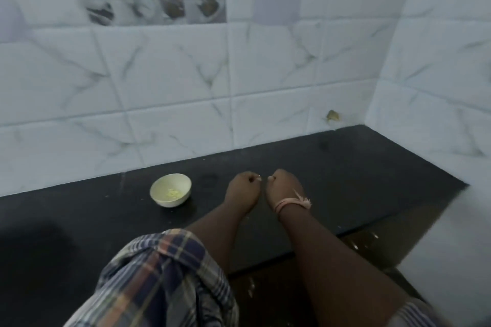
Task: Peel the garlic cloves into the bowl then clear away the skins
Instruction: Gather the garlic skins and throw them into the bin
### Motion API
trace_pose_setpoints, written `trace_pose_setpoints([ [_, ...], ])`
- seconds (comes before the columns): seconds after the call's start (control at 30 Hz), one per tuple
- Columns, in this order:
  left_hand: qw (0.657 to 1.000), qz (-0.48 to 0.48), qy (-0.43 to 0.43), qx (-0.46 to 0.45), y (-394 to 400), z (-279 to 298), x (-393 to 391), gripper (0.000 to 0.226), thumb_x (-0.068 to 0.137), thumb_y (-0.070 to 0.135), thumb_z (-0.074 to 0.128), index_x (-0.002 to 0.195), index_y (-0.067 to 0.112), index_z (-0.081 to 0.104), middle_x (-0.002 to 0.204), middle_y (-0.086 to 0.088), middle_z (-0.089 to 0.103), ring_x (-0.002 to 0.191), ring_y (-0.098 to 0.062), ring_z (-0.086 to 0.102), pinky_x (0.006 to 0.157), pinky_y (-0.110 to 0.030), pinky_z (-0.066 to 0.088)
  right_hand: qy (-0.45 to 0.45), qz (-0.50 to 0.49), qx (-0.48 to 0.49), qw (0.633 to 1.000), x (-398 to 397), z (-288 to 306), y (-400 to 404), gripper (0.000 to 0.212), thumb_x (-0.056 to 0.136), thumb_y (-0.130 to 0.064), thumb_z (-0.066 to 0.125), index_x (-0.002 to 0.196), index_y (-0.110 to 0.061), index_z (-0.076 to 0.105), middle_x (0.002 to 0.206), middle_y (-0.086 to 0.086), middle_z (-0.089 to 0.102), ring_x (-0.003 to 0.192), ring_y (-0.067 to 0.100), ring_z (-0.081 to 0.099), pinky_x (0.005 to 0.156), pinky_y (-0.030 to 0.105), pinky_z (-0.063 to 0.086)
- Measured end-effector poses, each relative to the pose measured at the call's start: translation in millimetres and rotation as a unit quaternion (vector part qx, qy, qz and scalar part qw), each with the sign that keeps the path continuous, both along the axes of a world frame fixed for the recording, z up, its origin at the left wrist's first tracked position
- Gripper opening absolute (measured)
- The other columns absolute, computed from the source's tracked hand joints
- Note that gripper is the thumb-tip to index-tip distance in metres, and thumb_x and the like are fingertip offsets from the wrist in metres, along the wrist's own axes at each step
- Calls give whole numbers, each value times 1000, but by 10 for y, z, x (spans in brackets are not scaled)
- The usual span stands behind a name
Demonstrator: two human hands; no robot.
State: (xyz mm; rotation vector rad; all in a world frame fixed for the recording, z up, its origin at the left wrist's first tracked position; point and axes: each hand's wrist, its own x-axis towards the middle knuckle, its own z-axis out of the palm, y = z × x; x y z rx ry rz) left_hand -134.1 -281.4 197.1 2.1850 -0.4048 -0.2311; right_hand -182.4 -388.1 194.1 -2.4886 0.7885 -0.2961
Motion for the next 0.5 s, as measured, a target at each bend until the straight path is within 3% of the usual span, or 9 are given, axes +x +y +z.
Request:
trace_pose_setpoints([
  [0.1,999,46,0,2,517,-4,345,28,100,23,54,119,13,72,124,-6,70,116,-25,63,90,-28,44,9,63,52,997,278,290,532,29,105,-23,45,115,-5,64,114,17,65,112,36,61,84,34,44],
  [0.2,994,103,23,10,1044,-179,735,29,99,21,53,122,13,69,128,-8,68,120,-28,61,96,-32,44,-2,109,49,993,698,148,1028,22,103,-23,47,100,-9,64,110,16,67,110,37,61,78,33,41],
  [0.27,988,145,59,10,1376,-330,1025,32,100,20,51,128,14,66,129,-9,68,118,-29,61,93,-31,44,-8,126,59,990,1017,5,1308,19,100,-21,50,89,-12,63,105,15,69,106,35,62,77,31,40],
  [0.33,978,186,93,12,1692,-480,1308,38,99,18,49,135,17,62,131,-10,65,118,-30,60,90,-30,44,6,142,81,986,1324,-105,1583,18,97,-14,53,92,-9,69,106,12,71,106,31,64,81,29,44],
  [0.4,966,228,120,5,2005,-638,1563,41,96,15,49,136,15,60,137,-12,60,123,-32,57,98,-35,46,74,162,76,981,1580,-228,1808,22,97,-12,54,109,-8,72,119,13,70,115,31,63,91,30,46],
  [0.5,947,271,169,16,2378,-885,1900,41,92,12,51,133,5,57,134,-20,58,117,-35,60,89,-35,50,302,189,22,934,1834,-495,1978,38,97,-16,60,134,-4,60,141,16,59,132,33,55,107,41,42],
])
